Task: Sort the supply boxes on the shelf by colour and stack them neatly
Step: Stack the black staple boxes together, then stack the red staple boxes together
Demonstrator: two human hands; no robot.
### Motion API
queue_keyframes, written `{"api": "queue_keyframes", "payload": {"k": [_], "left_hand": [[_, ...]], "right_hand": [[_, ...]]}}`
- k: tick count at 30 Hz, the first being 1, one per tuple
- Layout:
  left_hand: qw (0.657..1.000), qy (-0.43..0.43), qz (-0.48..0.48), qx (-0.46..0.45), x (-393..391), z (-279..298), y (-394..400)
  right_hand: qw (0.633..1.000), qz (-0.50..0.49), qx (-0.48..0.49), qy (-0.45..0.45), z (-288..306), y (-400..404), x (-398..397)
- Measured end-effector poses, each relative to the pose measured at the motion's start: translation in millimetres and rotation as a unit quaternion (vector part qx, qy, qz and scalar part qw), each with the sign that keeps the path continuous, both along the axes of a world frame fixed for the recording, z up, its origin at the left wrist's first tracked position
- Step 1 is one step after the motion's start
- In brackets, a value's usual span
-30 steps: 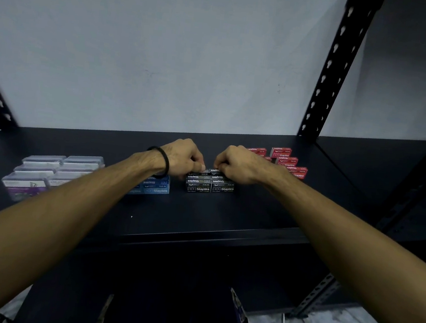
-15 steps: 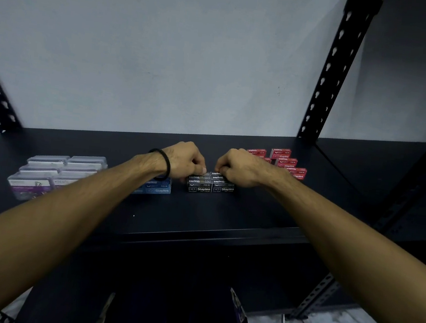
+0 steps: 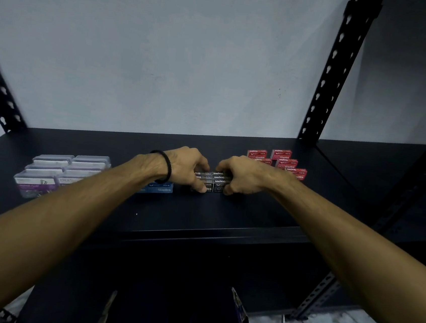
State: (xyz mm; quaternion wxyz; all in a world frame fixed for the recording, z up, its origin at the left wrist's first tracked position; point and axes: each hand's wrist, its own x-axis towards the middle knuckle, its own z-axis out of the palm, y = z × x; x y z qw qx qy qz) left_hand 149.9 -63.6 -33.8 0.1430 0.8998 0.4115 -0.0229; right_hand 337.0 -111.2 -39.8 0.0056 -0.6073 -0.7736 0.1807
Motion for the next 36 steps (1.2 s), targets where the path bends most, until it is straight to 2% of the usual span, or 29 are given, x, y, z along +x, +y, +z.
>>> {"api": "queue_keyframes", "payload": {"k": [13, 18, 23, 27, 32, 36], "left_hand": [[0.999, 0.015, -0.002, 0.037, 2.1, -1.6, -2.6], [0.998, 0.015, -0.002, 0.06, 1.1, 4.8, 0.0], [0.991, -0.081, 0.001, 0.108, 11.7, 27.4, 0.5], [0.981, -0.173, 0.001, 0.086, 40.6, 32.1, -3.3], [0.981, -0.185, -0.007, 0.058, 88.8, 17.2, -9.2], [0.983, -0.174, -0.004, 0.054, 117.0, -1.2, -12.9]], "right_hand": [[1.0, 0.006, 0.017, -0.005, 1.2, -2.8, -1.5], [0.998, -0.013, 0.048, -0.05, 7.9, -8.0, 2.2], [0.991, -0.074, 0.114, -0.008, 31.1, -14.8, 21.9], [0.968, -0.163, 0.188, -0.024, 42.9, -16.6, 54.3], [0.955, -0.244, 0.159, -0.049, 31.6, -24.1, 97.0], [0.959, -0.241, 0.143, -0.031, 16.7, -34.1, 120.9]]}}
